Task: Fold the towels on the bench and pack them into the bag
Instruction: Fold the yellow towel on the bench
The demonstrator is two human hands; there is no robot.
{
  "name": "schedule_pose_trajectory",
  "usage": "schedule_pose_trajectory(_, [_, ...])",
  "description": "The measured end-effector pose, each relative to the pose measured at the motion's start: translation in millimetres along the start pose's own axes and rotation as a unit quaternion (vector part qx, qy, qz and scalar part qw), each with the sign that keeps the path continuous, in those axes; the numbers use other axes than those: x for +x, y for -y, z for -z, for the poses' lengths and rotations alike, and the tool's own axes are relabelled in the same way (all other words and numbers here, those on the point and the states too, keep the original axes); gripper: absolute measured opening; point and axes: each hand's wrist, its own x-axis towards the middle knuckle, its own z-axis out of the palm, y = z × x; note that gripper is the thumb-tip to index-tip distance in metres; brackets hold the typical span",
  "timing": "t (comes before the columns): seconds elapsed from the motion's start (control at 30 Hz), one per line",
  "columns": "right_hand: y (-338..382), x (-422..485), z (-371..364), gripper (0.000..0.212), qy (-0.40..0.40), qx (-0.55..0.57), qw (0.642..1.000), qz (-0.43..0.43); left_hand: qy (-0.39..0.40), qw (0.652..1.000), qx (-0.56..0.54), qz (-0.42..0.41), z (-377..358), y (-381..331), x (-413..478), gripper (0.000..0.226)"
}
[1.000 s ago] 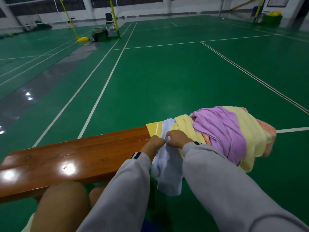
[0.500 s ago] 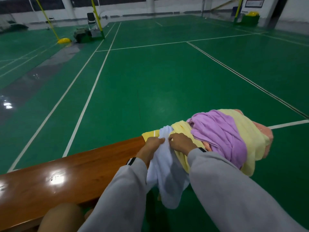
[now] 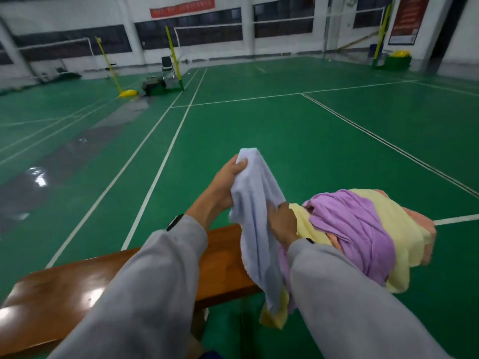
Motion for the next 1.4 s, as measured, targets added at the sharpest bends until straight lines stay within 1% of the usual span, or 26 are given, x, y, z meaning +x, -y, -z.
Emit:
schedule_pose_trajectory(0.03, [7.7,-5.4,0.2,0.092,0.059,0.120,0.987,-0.089,0.002,1.000,-0.009,-0.004,-2.5,-12.4,-7.3,0.040])
schedule_pose_trajectory(0.07, [10.4,-4.1,-3.1,0.105,0.123,0.245,0.948,-0.163,0.003,1.000,-0.016,-0.005,-5.9,-25.5,-16.2,0.043])
schedule_pose_trajectory(0.13, [12.1,0.7,-8.6,0.118,0.199,0.421,0.853,-0.238,0.005,1.000,-0.014,-0.006,-11.4,-47.4,-30.3,0.047])
schedule_pose_trajectory(0.17, [24.1,-6.1,-4.7,0.117,0.229,0.465,0.814,-0.262,0.006,1.000,-0.009,-0.007,-13.0,-56.1,-35.7,0.049])
schedule_pose_trajectory(0.2, [43.5,-20.6,2.1,0.111,0.258,0.485,0.790,-0.271,0.007,1.000,-0.007,-0.009,-14.4,-63.6,-40.3,0.049])
schedule_pose_trajectory(0.23, [63.5,-33.4,8.0,0.092,0.279,0.503,0.776,-0.260,0.002,1.000,-0.002,-0.014,-13.3,-70.0,-42.7,0.049])
schedule_pose_trajectory(0.27, [86.0,-45.7,15.6,0.063,0.294,0.520,0.769,-0.228,-0.002,1.000,-0.002,-0.018,-13.2,-75.7,-46.6,0.050])
schedule_pose_trajectory(0.3, [106.5,-51.4,22.0,0.038,0.293,0.518,0.778,-0.199,-0.017,1.000,0.002,-0.025,-10.7,-80.6,-48.6,0.049])
schedule_pose_trajectory(0.33, [125.4,-56.9,29.9,0.027,0.286,0.507,0.797,-0.161,-0.037,0.999,0.012,-0.035,-6.6,-85.3,-50.4,0.045])
schedule_pose_trajectory(0.4, [157.4,-57.0,45.3,0.026,0.274,0.479,0.824,-0.127,-0.109,0.991,0.045,-0.058,8.0,-93.5,-50.7,0.037])
schedule_pose_trajectory(0.47, [189.3,-53.6,64.0,0.026,0.273,0.462,0.837,-0.107,-0.191,0.977,0.060,-0.072,30.3,-100.0,-49.4,0.042])
schedule_pose_trajectory(0.57, [219.9,-38.5,77.6,0.026,0.265,0.447,0.851,-0.073,-0.268,0.958,0.081,-0.063,66.6,-102.9,-46.0,0.044])
schedule_pose_trajectory(0.63, [224.1,-31.8,70.2,0.025,0.288,0.364,0.883,-0.070,-0.308,0.940,0.139,-0.036,84.2,-94.0,-45.4,0.039])
schedule_pose_trajectory(0.7, [216.6,-25.4,57.5,0.024,0.303,0.248,0.916,-0.091,-0.336,0.930,0.144,-0.029,94.0,-85.2,-47.1,0.038])
schedule_pose_trajectory(0.73, [217.1,-22.3,56.9,0.021,0.298,0.237,0.919,-0.100,-0.344,0.930,0.121,-0.037,98.1,-85.9,-46.2,0.036])
schedule_pose_trajectory(0.77, [219.3,-15.8,57.3,0.017,0.274,0.277,0.916,-0.098,-0.349,0.932,0.092,-0.046,103.6,-90.8,-44.8,0.032])
schedule_pose_trajectory(0.83, [226.4,4.2,63.9,0.013,0.200,0.416,0.883,-0.087,-0.348,0.934,0.029,-0.072,114.2,-106.8,-42.9,0.026])
schedule_pose_trajectory(0.87, [227.9,10.5,66.9,0.013,0.182,0.440,0.875,-0.087,-0.347,0.934,0.013,-0.081,122.4,-114.0,-40.7,0.027])
schedule_pose_trajectory(0.9, [224.9,17.7,67.0,0.016,0.179,0.429,0.880,-0.092,-0.354,0.932,0.019,-0.081,132.5,-119.3,-37.8,0.029])
schedule_pose_trajectory(0.97, [216.7,25.8,63.3,0.014,0.202,0.346,0.908,-0.120,-0.387,0.917,0.073,-0.060,147.5,-125.7,-34.6,0.034])
schedule_pose_trajectory(1.0, [215.6,30.1,63.0,0.013,0.205,0.334,0.911,-0.132,-0.399,0.911,0.087,-0.054,152.5,-128.9,-34.4,0.039])
schedule_pose_trajectory(1.1, [220.1,53.0,70.0,0.020,0.138,0.410,0.894,-0.114,-0.409,0.906,0.078,-0.072,169.2,-137.8,-31.3,0.057])
schedule_pose_trajectory(1.17, [220.1,64.8,74.5,0.028,0.087,0.438,0.890,-0.091,-0.397,0.908,0.095,-0.091,173.5,-140.3,-29.9,0.045])
schedule_pose_trajectory(1.27, [216.2,65.1,71.2,0.039,0.063,0.377,0.921,-0.077,-0.383,0.910,0.120,-0.103,174.2,-137.7,-30.5,0.016])
schedule_pose_trajectory(1.33, [217.7,65.4,67.8,0.050,0.063,0.382,0.920,-0.060,-0.382,0.910,0.116,-0.109,179.8,-136.8,-31.2,0.019])
schedule_pose_trajectory(1.4, [218.9,69.5,69.5,0.062,0.072,0.362,0.929,-0.015,-0.387,0.905,0.135,-0.111,188.8,-137.4,-32.4,0.033])
